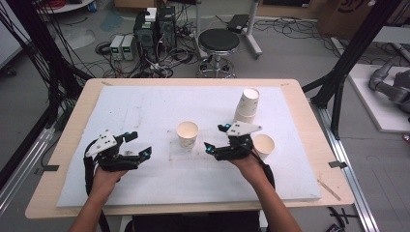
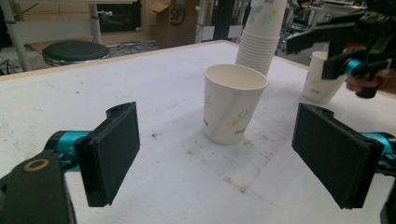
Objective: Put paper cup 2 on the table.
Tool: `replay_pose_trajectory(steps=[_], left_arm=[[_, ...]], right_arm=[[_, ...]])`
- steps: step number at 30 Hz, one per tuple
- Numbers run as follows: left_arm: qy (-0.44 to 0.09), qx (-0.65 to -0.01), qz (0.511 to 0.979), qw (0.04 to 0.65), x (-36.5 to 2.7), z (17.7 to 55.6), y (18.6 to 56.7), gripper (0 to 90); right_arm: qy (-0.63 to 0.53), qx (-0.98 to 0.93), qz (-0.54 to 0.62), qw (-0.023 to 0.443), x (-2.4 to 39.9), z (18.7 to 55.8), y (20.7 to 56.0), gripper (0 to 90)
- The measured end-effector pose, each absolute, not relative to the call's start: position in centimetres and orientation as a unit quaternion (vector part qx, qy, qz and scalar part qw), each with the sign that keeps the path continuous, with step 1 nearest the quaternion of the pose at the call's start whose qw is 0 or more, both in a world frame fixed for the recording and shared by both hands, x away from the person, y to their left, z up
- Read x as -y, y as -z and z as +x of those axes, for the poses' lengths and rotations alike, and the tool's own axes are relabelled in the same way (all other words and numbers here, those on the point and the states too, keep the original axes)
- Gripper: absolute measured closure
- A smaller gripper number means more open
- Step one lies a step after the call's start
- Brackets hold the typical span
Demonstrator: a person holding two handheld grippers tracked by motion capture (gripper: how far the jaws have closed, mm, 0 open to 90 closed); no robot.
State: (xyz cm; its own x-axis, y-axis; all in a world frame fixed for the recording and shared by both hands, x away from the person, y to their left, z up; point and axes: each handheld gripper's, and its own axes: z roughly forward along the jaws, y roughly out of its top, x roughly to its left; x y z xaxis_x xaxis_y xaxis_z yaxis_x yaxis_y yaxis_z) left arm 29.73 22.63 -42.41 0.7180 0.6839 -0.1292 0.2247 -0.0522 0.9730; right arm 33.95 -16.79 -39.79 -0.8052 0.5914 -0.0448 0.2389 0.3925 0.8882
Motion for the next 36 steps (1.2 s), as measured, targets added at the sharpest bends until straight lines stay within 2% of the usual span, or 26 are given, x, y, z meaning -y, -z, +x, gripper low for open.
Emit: replay_pose_trajectory(steps=[8,17,26,36], left_arm=[[-0.194,-0.316,0.695,0.616,-22.8,29.4,42.2,16.1],[-0.203,-0.313,0.692,0.618,-22.8,29.0,42.0,16.1],[-0.211,-0.305,0.697,0.614,-22.4,28.4,41.8,16.1],[-0.214,-0.306,0.697,0.612,-22.5,28.3,41.9,16.1]], right_arm=[[-0.498,-0.795,0.276,0.211,21.5,32.3,38.5,19.1],[-0.495,-0.777,0.307,0.240,25.5,30.2,38.8,19.2],[-0.486,-0.768,0.323,0.265,27.3,28.0,39.1,19.2],[-0.482,-0.771,0.318,0.268,27.4,27.8,39.1,19.2]])
